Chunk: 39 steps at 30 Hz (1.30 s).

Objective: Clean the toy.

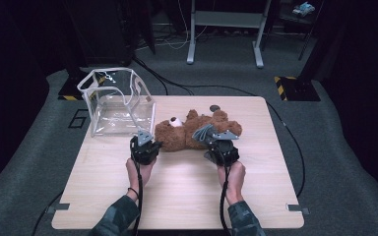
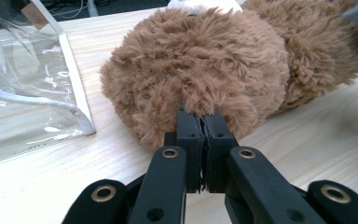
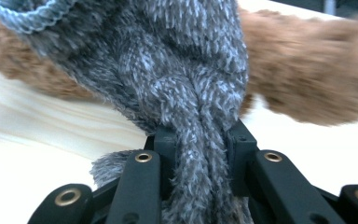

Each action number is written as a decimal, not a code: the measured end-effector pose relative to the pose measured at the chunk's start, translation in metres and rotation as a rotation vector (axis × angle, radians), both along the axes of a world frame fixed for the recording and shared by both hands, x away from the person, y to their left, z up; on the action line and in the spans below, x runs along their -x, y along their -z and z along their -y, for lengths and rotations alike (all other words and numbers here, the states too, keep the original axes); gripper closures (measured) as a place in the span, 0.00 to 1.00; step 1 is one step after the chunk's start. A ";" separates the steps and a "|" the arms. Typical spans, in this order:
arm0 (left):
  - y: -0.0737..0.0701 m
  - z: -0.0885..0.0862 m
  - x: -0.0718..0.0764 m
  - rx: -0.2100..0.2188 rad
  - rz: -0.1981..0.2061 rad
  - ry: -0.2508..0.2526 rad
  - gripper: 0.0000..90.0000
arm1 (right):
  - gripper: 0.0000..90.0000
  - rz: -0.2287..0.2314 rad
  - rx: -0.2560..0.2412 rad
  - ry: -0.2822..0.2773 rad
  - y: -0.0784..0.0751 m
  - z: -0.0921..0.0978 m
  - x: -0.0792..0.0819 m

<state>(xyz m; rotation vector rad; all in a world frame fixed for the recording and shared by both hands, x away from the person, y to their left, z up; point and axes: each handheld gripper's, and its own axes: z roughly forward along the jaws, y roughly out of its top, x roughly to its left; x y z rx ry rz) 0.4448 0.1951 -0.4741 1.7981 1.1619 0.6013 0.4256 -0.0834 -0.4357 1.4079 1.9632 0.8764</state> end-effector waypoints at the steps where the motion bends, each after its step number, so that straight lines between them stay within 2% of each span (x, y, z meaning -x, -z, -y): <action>1: 0.000 0.000 0.000 0.000 0.000 0.000 0.97 | 0.80 0.005 0.005 0.009 -0.001 0.006 0.001; 4: 0.000 0.001 0.000 0.003 -0.002 0.001 0.97 | 0.80 0.017 -0.017 0.018 -0.006 0.013 0.005; 5: 0.000 0.001 0.000 0.004 -0.004 0.002 0.97 | 0.80 0.019 -0.020 -0.002 -0.008 0.012 0.007; 8: 0.000 0.001 0.000 0.005 -0.006 0.001 0.97 | 0.79 0.024 -0.032 -0.073 -0.010 -0.004 0.012; 10: 0.001 0.001 0.000 0.006 -0.007 -0.001 0.97 | 0.79 0.022 -0.048 -0.138 -0.010 -0.026 0.014; 13: 0.000 0.001 0.000 0.001 -0.006 0.000 0.97 | 0.79 0.020 -0.016 -0.207 -0.008 -0.055 0.014; 15: 0.000 0.001 0.000 0.000 -0.007 0.000 0.97 | 0.79 0.015 0.028 -0.224 -0.005 -0.070 0.012; 16: 0.000 0.001 0.000 0.001 -0.008 0.001 0.97 | 0.79 0.014 0.043 -0.229 -0.004 -0.071 0.011; 18: 0.000 0.000 0.000 -0.001 -0.008 0.003 0.97 | 0.79 0.009 0.037 -0.209 -0.003 -0.066 0.008; 19: 0.001 0.000 -0.001 0.001 -0.007 0.001 0.97 | 0.79 0.012 0.046 -0.188 -0.004 -0.057 0.007; 23: 0.002 -0.001 -0.001 0.005 -0.009 -0.001 0.97 | 0.80 0.003 0.027 -0.090 -0.007 -0.019 0.004; 26: 0.002 0.000 -0.001 0.007 -0.007 -0.003 0.97 | 0.80 0.003 0.023 -0.003 -0.007 0.018 0.000; 28: 0.002 0.000 -0.001 0.006 -0.008 -0.002 0.97 | 0.80 0.003 0.007 0.047 -0.005 0.036 -0.003; 30: 0.002 0.000 0.000 0.000 -0.008 0.001 0.97 | 0.80 0.000 -0.004 0.071 -0.003 0.047 -0.006; 32: 0.002 0.000 0.000 -0.002 -0.013 0.003 0.97 | 0.80 -0.009 -0.008 0.067 -0.001 0.046 -0.009; 34: 0.003 0.000 -0.001 -0.002 -0.007 -0.002 0.97 | 0.80 -0.014 -0.007 0.037 0.001 0.034 -0.011; 37: 0.003 0.000 0.000 -0.005 -0.012 0.001 0.97 | 0.79 -0.032 -0.007 -0.041 0.007 0.006 -0.013; 39: 0.003 0.000 0.000 -0.006 -0.014 0.002 0.97 | 0.79 -0.042 -0.035 -0.095 0.010 -0.009 -0.014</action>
